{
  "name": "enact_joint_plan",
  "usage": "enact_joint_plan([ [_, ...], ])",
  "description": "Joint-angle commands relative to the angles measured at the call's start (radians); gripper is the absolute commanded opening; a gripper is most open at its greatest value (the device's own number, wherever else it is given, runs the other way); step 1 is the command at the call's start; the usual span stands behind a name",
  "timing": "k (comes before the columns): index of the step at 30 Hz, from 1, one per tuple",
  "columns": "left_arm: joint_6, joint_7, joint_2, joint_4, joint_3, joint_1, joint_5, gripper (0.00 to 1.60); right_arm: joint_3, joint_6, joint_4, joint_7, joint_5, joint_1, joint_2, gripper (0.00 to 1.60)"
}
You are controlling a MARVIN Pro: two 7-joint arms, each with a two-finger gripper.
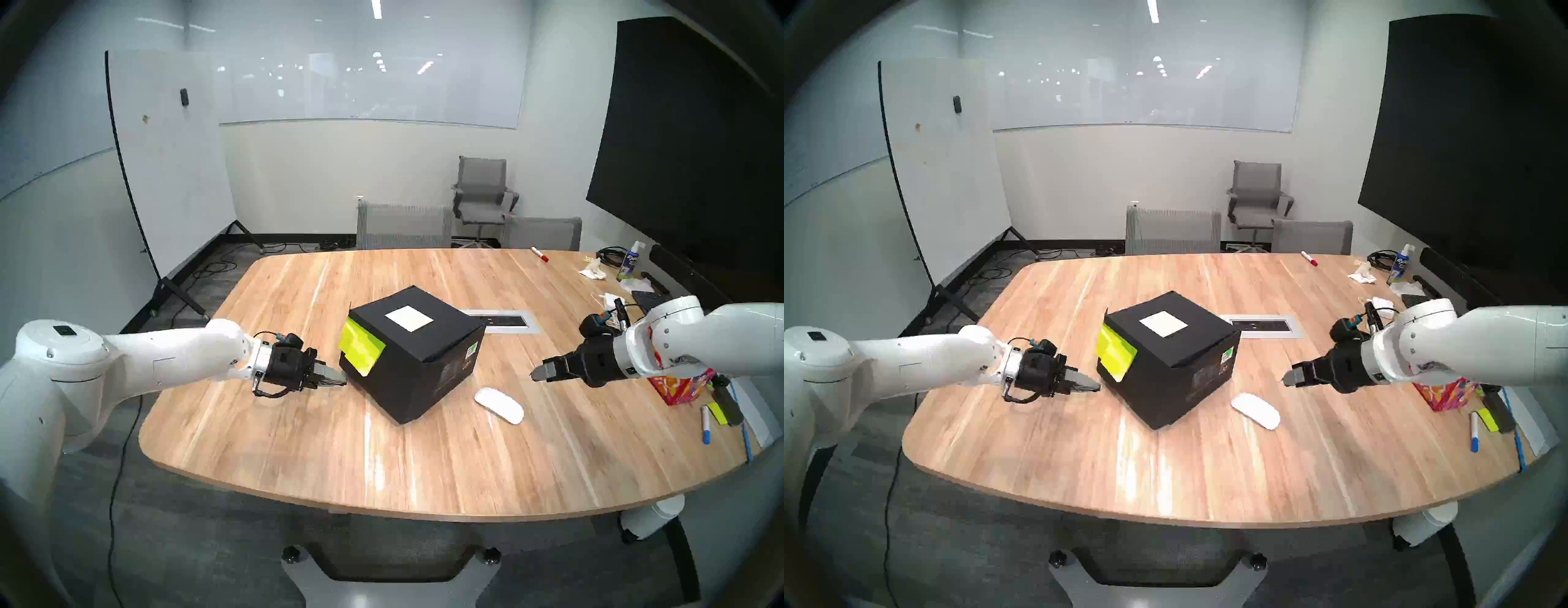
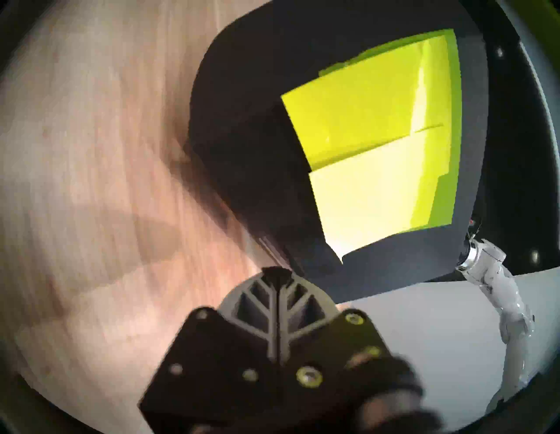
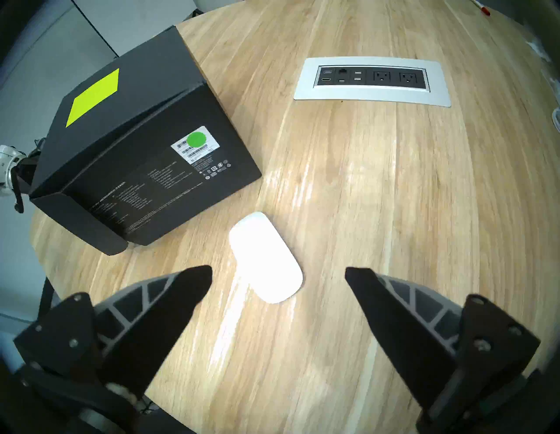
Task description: Open the box and place the mouse inside
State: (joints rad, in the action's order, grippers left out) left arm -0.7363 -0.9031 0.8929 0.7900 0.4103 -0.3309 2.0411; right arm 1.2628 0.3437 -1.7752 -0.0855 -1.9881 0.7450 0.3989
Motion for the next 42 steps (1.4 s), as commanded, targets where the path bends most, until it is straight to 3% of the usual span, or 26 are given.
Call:
enact_joint_plan([
  [1,0.037,-0.003,-0.007,0.006,-0.007,0.025,-0.024,0.0,-0.007,-0.001,-0.002,0.002,0.002,0.014,0.001,1.6],
  [6,0.06,0.035,-0.009,0.031,-0.013,0.021,-0.024,0.0,-0.007,-0.001,-0.002,0.002,0.002,0.014,0.001,1.6],
  [16,0.151,0.194,-0.05,0.155,-0.029,0.03,-0.017,0.0,-0.007,-0.001,-0.002,0.002,0.002,0.014,0.001,1.6],
  [26,0.176,0.3,-0.079,0.236,-0.04,0.037,0.003,0.0,-0.007,-0.001,-0.002,0.002,0.002,0.014,0.001,1.6],
  [42,0.222,0.382,-0.092,0.3,-0.053,0.028,0.024,0.0,-0.007,-0.001,-0.002,0.002,0.002,0.014,0.001,1.6],
])
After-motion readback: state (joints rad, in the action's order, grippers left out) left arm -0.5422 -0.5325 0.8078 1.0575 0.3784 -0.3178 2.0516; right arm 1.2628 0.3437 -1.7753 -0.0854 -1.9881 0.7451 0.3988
